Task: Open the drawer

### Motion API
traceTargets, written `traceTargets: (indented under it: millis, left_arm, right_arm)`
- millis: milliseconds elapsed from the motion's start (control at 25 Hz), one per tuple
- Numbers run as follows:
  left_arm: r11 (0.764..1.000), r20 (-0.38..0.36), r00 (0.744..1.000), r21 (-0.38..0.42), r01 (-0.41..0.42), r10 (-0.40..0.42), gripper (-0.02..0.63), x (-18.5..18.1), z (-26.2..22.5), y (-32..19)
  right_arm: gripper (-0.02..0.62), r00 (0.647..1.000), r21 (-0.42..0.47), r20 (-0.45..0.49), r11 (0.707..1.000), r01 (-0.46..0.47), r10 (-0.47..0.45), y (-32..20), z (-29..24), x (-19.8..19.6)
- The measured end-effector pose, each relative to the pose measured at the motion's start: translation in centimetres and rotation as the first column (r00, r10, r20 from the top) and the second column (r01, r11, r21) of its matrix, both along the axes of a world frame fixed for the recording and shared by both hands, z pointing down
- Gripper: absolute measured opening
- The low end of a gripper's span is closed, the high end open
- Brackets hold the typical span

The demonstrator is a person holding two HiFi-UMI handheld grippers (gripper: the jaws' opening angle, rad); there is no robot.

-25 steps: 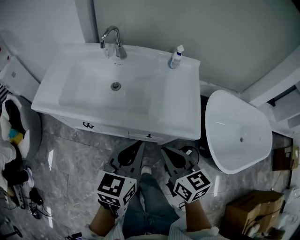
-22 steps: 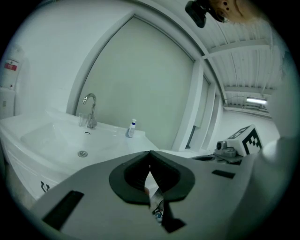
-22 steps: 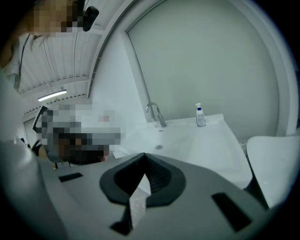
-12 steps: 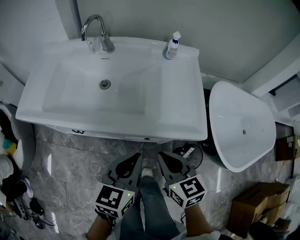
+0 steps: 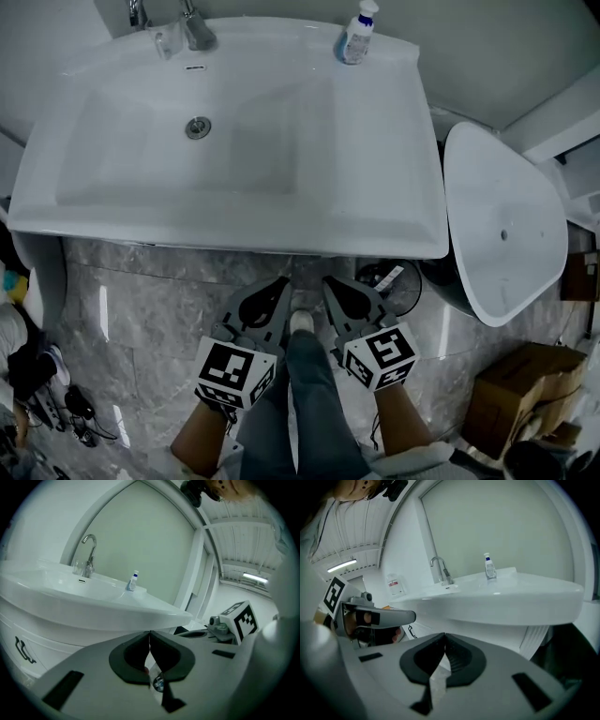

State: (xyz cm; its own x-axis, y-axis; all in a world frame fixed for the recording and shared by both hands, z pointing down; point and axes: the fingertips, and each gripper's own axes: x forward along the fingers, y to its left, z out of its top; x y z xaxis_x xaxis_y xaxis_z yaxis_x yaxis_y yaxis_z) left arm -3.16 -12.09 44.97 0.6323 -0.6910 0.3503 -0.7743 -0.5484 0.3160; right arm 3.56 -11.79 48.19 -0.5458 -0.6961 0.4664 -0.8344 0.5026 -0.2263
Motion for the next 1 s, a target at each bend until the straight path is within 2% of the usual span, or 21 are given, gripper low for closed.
traceTargets:
  millis: [280,480,680,920,1000]
  left_arm:
    - [0.999,0.032,0.998,0.000,-0.045,0.045,0.017,0.9,4.8,-1.2]
    - [0.995,0.076,0.993,-0.027,-0.093,0.095,0.018,1.6,8.3,-2.0]
    - [0.990,0.141,0.980,-0.056,-0.133,0.140,0.018,1.7,11.6,-2.8]
    - [0.983,0.222,0.958,-0.071,-0.171,0.183,0.023,1.5,14.8,-3.6]
    - [0.977,0.244,0.947,-0.077,-0.197,0.210,0.062,1.8,15.7,-3.8]
  right_arm:
    - [0.009,1.000,-0.001,0.006,1.000,-0.029,0.029,-1.6,3.9,0.1]
    - [0.009,0.999,0.003,-0.032,1.000,-0.021,0.021,-2.3,6.4,0.1]
    - [0.011,0.998,-0.027,-0.065,1.000,-0.008,0.007,-2.8,9.3,0.1]
    - [0.053,0.991,-0.067,-0.136,0.998,0.004,-0.013,-3.1,12.5,0.3]
    - [0.064,0.988,-0.081,-0.155,0.997,0.011,-0.023,-3.3,13.4,0.3]
